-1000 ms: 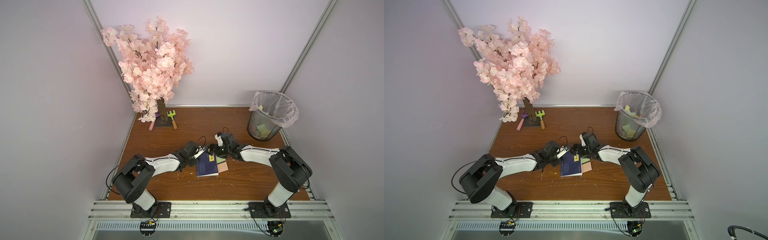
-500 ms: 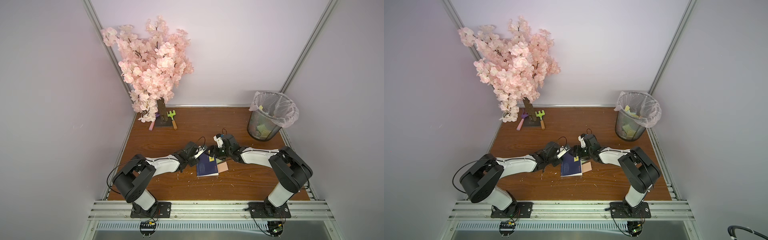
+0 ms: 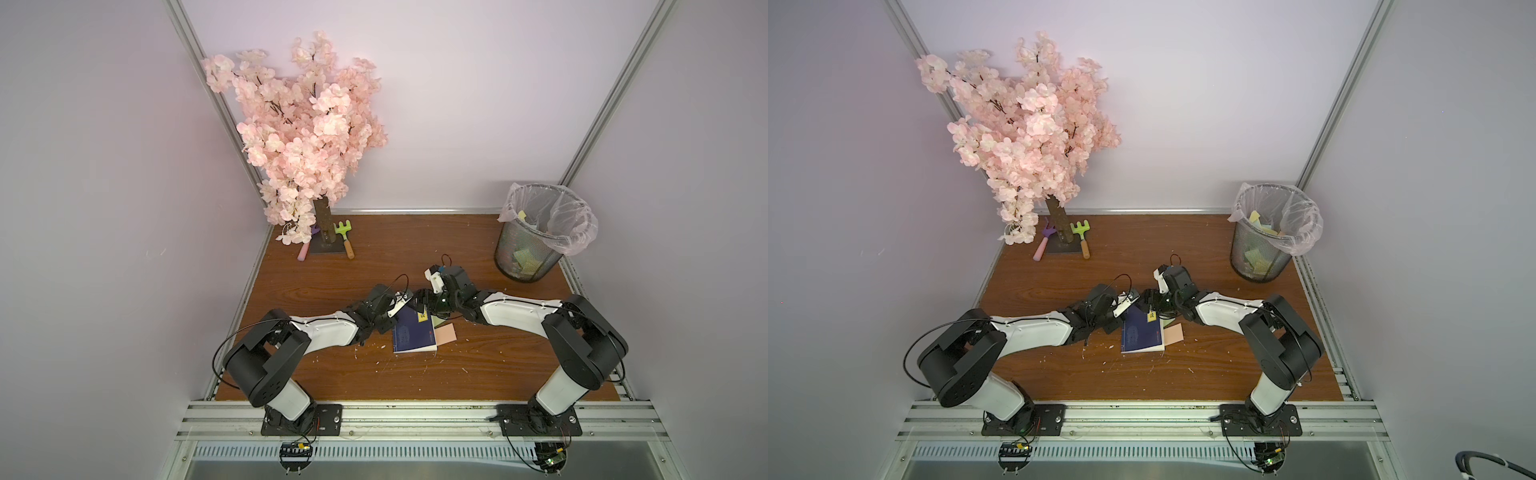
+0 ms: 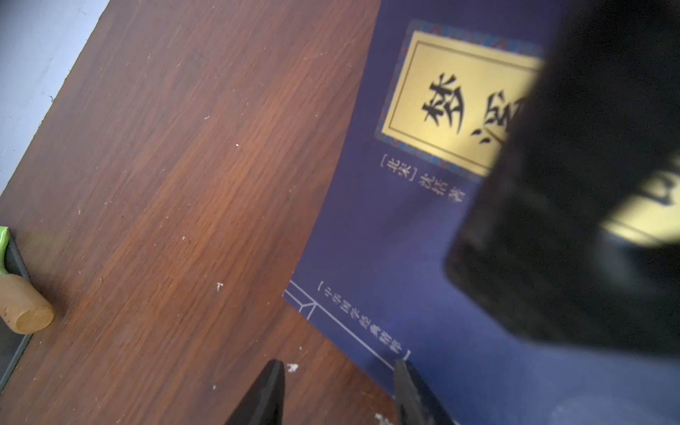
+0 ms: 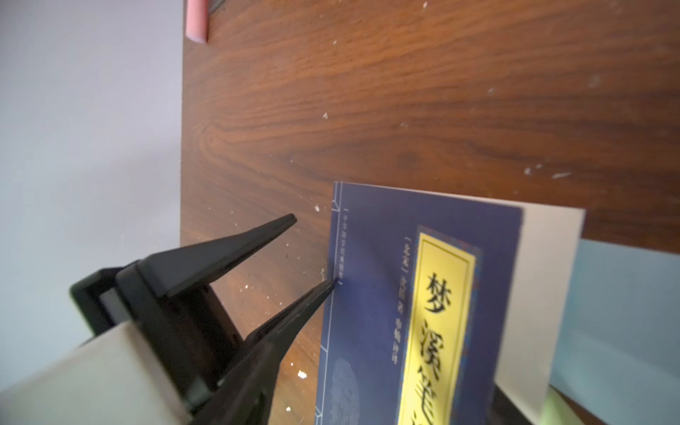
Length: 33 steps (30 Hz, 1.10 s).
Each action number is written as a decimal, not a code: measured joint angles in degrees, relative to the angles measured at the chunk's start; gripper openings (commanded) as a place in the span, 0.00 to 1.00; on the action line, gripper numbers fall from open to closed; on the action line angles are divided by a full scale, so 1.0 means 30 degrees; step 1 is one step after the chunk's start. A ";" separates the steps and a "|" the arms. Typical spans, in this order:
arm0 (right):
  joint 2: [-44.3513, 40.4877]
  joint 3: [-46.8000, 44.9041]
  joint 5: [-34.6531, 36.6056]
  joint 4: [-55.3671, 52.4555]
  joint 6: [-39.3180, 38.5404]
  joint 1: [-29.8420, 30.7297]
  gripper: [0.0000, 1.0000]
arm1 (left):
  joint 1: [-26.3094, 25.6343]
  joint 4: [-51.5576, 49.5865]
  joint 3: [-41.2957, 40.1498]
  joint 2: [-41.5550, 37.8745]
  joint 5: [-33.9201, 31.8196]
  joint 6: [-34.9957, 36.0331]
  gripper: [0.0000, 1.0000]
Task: Peel off the used sticky note
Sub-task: Open the book at the center of the board.
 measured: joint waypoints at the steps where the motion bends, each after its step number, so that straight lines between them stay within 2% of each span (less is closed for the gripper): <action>1: 0.0000 0.0146 0.0335 -0.0255 -0.0138 0.0000 0.74 | 0.0007 0.0036 -0.0015 0.0000 0.0007 0.0000 0.48; 7: 0.0138 0.0758 0.1625 -0.1180 -0.0903 0.0000 0.74 | 0.0015 0.0102 -0.0058 -0.0015 0.0007 0.0000 0.48; 18: 0.0831 0.0874 0.2616 -0.1880 -0.1545 0.0000 0.77 | 0.0022 0.0109 -0.0066 -0.0015 0.0007 -0.0007 0.48; 24: 0.0976 0.0874 0.2667 -0.1858 -0.1727 0.0015 0.79 | 0.0036 0.0117 -0.0066 -0.0015 0.0007 -0.0007 0.48; 33: 0.1107 0.0874 0.2346 -0.1435 -0.1647 0.0102 0.75 | 0.0051 0.0109 -0.0066 -0.0015 0.0015 0.0000 0.48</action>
